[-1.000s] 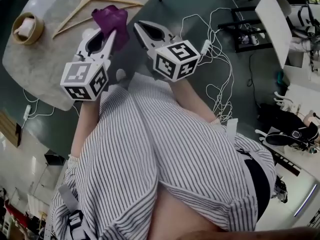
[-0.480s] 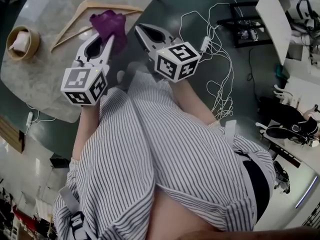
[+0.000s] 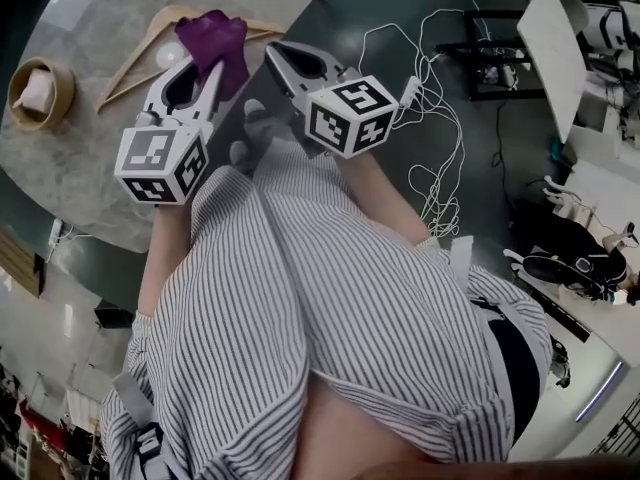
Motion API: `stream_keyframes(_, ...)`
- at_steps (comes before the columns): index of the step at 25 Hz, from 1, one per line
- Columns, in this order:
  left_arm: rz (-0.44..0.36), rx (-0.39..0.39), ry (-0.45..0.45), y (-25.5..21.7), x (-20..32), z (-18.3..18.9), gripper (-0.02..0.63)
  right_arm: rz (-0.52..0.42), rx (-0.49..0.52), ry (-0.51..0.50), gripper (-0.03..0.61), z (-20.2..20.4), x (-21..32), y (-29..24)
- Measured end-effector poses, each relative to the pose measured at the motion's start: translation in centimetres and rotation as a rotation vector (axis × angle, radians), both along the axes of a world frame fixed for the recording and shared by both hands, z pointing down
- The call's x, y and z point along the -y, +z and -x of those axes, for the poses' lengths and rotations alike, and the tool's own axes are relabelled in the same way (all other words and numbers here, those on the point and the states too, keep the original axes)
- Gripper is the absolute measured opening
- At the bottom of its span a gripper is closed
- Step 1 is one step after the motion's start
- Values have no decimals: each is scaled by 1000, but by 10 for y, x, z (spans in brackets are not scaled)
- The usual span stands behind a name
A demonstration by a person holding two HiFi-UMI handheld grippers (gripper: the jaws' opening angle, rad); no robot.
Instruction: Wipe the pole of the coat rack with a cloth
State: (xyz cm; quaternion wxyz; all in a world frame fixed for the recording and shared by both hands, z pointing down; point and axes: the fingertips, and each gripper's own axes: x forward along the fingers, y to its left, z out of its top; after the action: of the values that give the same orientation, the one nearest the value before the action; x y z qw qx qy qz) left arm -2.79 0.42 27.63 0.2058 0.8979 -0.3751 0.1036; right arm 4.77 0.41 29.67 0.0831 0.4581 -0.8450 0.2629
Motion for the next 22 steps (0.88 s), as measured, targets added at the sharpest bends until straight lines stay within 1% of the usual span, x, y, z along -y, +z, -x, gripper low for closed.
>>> stream_keyframes(2, -7, 22, 6, 3, 7, -4, 84, 1, -4, -9, 15, -2, 9, 2)
stream_keyframes(8, 14, 66, 31, 14, 20, -14, 84, 18, 5, -1, 15, -15, 31, 10)
stream_keyframes(11, 19, 94, 43, 23, 29, -18, 84, 39, 22, 2, 15, -22, 42, 18)
stream_keyframes(17, 45, 135, 69, 40, 39, -23, 84, 95, 0, 8, 15, -33, 43, 42)
stream_keyframes(22, 78, 150, 89, 51, 51, -33, 84, 134, -16, 14, 15, -42, 51, 57)
